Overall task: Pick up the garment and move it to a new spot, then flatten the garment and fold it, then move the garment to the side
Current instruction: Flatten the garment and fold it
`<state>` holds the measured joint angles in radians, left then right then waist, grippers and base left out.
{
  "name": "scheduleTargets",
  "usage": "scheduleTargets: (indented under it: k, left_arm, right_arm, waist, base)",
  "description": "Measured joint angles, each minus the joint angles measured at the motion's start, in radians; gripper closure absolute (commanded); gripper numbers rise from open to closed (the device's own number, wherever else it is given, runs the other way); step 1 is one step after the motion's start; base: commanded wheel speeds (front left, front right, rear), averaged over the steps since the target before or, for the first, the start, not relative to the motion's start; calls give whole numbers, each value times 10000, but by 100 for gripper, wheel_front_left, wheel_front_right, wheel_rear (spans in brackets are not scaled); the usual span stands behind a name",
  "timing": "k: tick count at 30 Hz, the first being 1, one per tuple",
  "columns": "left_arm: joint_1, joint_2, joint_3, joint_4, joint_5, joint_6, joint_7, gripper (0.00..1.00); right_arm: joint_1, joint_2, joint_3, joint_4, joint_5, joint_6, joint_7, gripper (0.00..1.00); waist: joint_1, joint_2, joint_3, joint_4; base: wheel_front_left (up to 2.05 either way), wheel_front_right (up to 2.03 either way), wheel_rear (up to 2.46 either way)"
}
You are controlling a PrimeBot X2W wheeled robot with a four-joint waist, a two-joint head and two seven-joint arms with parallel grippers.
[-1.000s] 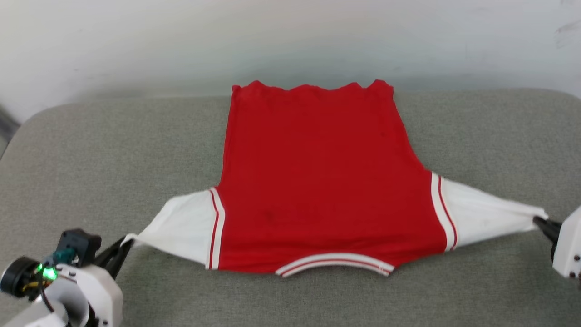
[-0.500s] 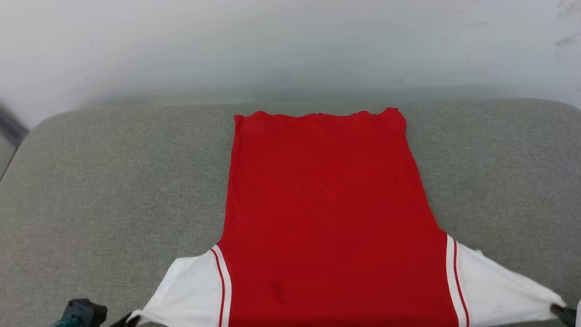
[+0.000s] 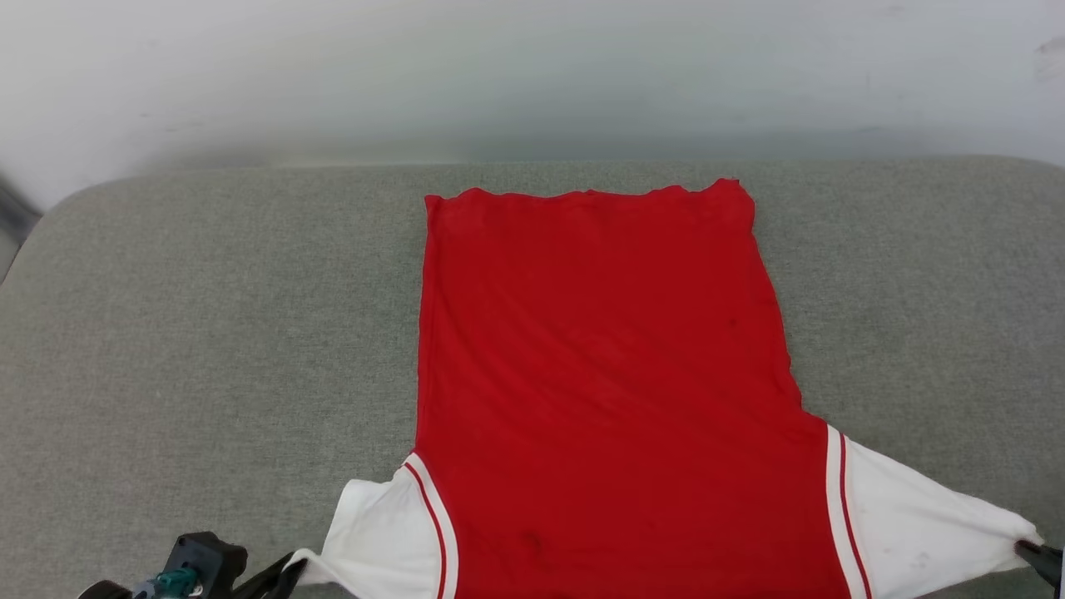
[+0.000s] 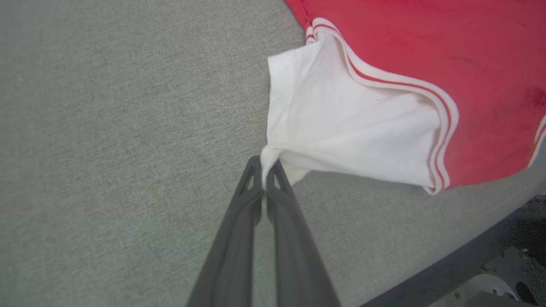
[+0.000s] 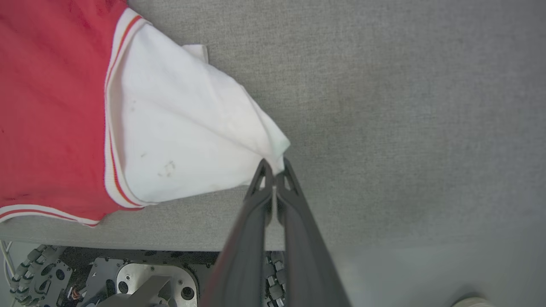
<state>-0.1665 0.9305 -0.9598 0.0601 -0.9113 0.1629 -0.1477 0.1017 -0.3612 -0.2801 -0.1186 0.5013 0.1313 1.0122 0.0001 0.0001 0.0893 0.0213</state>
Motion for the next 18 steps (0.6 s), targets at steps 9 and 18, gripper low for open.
scheduleTargets:
  k: [9, 18]
  left_arm:
    - [-560, -221, 238, -1900, 261, 763, 293, 100]
    - [-1164, -52, 305, -3944, 911, 1321, 738, 100]
  right_arm:
    - [-1807, -240, 144, -1175, 988, -6, 63, 0]
    - [-6402, -976, 1095, -274, 752, -4, 1705, 0]
  waist:
    - [0, 0, 950, 357]
    - [1, 0, 2635, 1183]
  base:
    - [0, 0, 0]
    - [0, 0, 0]
